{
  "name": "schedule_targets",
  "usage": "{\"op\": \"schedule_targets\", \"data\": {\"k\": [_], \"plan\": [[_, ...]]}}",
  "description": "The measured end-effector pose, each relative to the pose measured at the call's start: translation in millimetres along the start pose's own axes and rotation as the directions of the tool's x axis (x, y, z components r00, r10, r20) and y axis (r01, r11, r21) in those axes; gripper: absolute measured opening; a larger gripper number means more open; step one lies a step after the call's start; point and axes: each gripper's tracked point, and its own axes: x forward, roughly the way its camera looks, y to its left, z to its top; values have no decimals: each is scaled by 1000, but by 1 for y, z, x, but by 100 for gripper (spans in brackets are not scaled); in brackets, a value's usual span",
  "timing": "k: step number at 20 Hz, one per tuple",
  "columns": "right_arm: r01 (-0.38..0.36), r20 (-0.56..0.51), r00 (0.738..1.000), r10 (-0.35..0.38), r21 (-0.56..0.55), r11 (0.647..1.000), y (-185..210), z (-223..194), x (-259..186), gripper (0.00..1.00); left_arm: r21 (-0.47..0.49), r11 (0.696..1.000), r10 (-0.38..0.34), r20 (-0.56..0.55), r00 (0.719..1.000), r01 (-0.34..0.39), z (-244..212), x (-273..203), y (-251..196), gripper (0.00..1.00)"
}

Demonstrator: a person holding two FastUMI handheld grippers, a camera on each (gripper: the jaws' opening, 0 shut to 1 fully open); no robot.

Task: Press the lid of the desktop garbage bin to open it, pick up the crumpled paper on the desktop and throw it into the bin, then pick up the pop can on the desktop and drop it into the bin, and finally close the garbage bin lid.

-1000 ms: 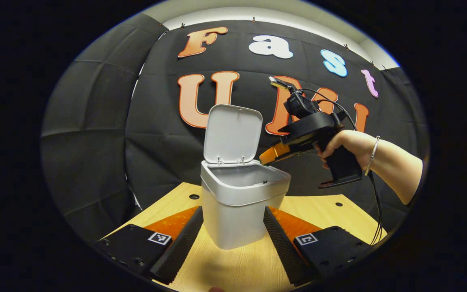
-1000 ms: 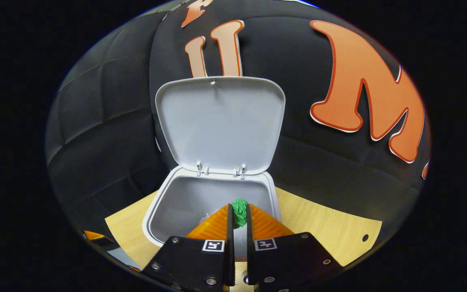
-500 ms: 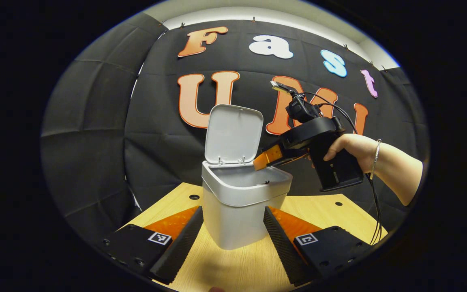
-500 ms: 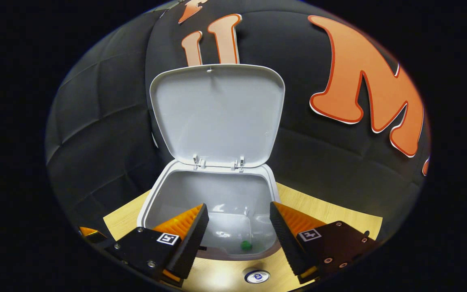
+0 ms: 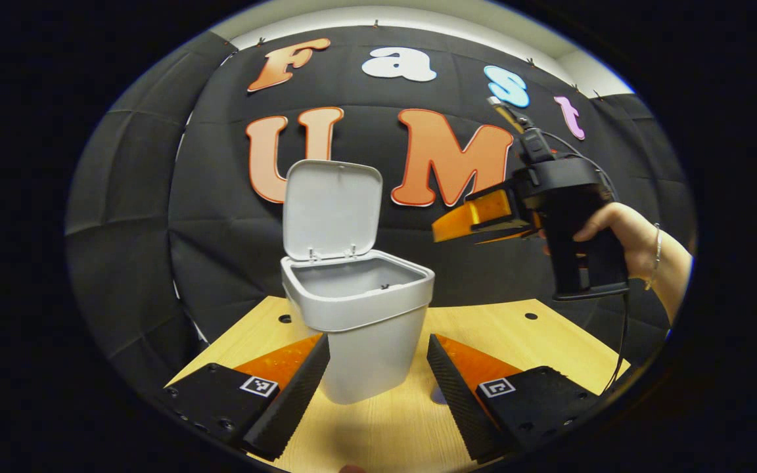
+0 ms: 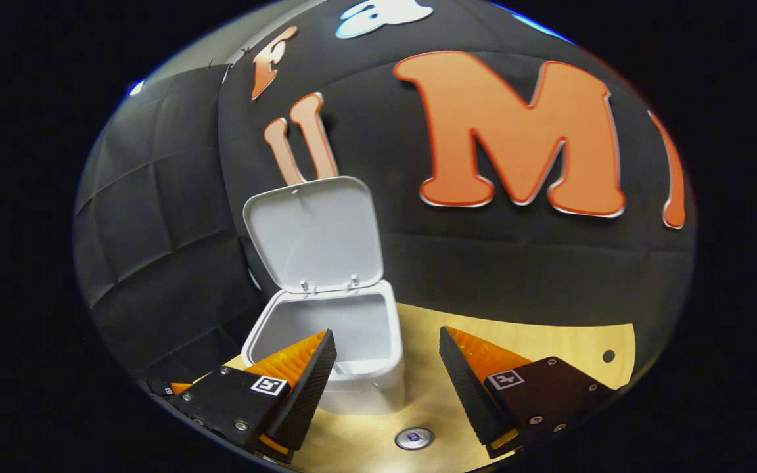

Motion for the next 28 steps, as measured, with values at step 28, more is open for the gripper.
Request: {"op": "schedule_targets", "data": {"k": [28], "plan": [[514,-15,854,-520,175,840,-238,-140,-173,94,-1,994,-101,-438,893,112,-226,125,-126,97]]}}
